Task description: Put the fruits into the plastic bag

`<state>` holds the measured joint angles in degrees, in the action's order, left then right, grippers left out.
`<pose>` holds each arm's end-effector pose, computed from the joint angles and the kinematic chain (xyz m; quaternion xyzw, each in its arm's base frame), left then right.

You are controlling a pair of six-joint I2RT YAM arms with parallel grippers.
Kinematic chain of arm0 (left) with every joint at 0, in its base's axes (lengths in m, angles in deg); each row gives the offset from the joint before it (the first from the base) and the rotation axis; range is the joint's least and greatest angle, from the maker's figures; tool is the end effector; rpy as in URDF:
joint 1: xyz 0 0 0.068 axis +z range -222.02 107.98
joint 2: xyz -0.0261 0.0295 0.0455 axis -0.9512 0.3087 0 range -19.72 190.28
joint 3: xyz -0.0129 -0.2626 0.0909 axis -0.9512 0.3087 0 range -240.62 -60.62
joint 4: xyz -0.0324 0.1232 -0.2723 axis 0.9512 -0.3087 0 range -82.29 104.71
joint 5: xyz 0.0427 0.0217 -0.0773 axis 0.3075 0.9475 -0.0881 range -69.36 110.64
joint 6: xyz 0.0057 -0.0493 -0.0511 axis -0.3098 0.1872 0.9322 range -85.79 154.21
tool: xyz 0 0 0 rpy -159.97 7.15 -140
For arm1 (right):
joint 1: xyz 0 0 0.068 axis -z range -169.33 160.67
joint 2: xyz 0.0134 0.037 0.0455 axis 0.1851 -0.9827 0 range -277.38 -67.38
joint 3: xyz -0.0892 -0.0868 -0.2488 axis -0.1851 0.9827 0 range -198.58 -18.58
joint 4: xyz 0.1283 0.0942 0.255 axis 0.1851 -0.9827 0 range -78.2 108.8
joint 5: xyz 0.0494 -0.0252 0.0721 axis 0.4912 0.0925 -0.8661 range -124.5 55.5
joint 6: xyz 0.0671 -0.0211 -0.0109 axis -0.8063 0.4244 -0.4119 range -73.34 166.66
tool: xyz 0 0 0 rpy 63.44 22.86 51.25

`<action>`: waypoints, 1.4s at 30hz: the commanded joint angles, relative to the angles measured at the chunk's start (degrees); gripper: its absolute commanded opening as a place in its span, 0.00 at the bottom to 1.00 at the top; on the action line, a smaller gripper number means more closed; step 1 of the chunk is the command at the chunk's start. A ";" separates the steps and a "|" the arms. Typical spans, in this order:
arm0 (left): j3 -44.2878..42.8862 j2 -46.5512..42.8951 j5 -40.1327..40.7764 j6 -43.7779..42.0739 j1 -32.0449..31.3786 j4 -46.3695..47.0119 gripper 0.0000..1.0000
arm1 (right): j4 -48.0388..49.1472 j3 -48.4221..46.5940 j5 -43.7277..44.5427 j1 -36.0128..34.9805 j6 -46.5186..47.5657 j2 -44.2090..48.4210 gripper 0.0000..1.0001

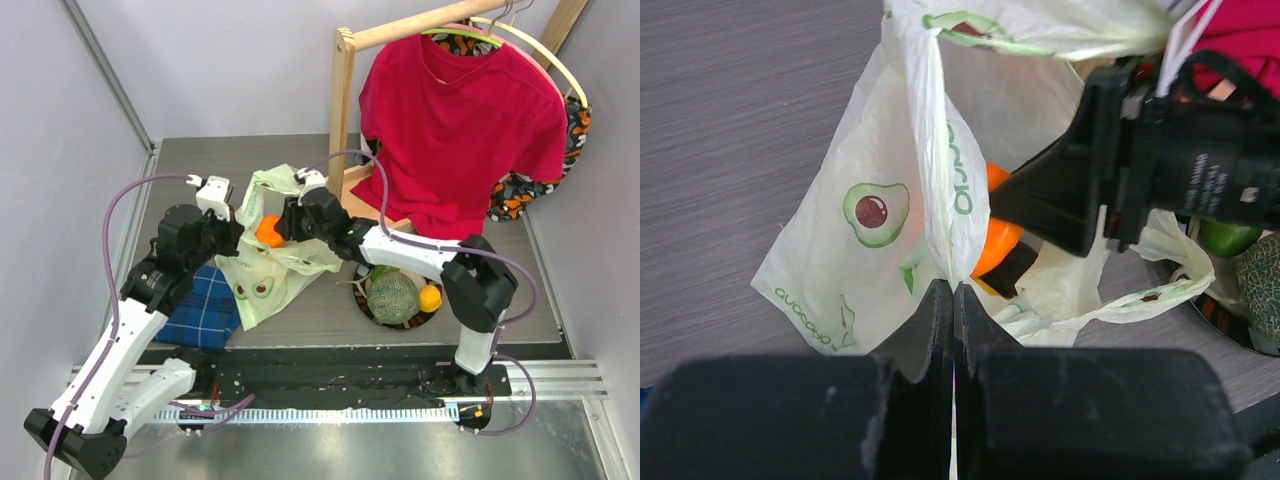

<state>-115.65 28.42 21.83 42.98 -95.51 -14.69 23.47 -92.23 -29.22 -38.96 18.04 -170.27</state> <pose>0.2204 -0.0944 0.3574 0.1007 0.8254 -0.1460 0.5360 0.3149 0.3621 0.2337 -0.1288 0.8310 0.3106 0.4432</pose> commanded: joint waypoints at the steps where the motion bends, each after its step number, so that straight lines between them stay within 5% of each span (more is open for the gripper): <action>1: -0.26 -0.33 -0.84 0.19 0.11 2.25 0.00 | 0.17 -4.40 -0.97 -1.00 0.50 -3.18 0.01; 4: -0.26 -0.24 -0.84 0.19 0.11 2.25 0.00 | -0.09 -4.49 -1.24 -1.09 0.50 -3.54 0.02; 11: -0.35 -0.24 -0.84 0.19 0.11 2.25 0.00 | -0.71 -4.40 -0.80 -1.09 0.76 -3.54 0.47; 17: -0.35 -0.15 -0.84 0.19 0.11 2.16 0.00 | -0.10 -3.61 -0.88 -1.09 1.20 -2.84 0.69; 22: -0.35 -0.15 -0.84 0.19 0.11 2.16 0.00 | 0.25 -3.17 -0.88 -1.09 1.72 -2.05 0.77; 33: -0.35 -0.41 -0.66 0.28 0.11 2.16 0.00 | 2.45 1.48 -2.12 -1.09 4.45 4.27 0.77; 42: -0.35 -0.33 -0.66 0.28 0.11 2.25 0.00 | 2.03 13.26 2.18 -1.17 5.86 20.78 0.81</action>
<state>-115.65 28.42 21.61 42.98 -95.51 -14.69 23.99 -81.81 -30.68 -39.85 22.22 -158.18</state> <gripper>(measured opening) 0.013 0.800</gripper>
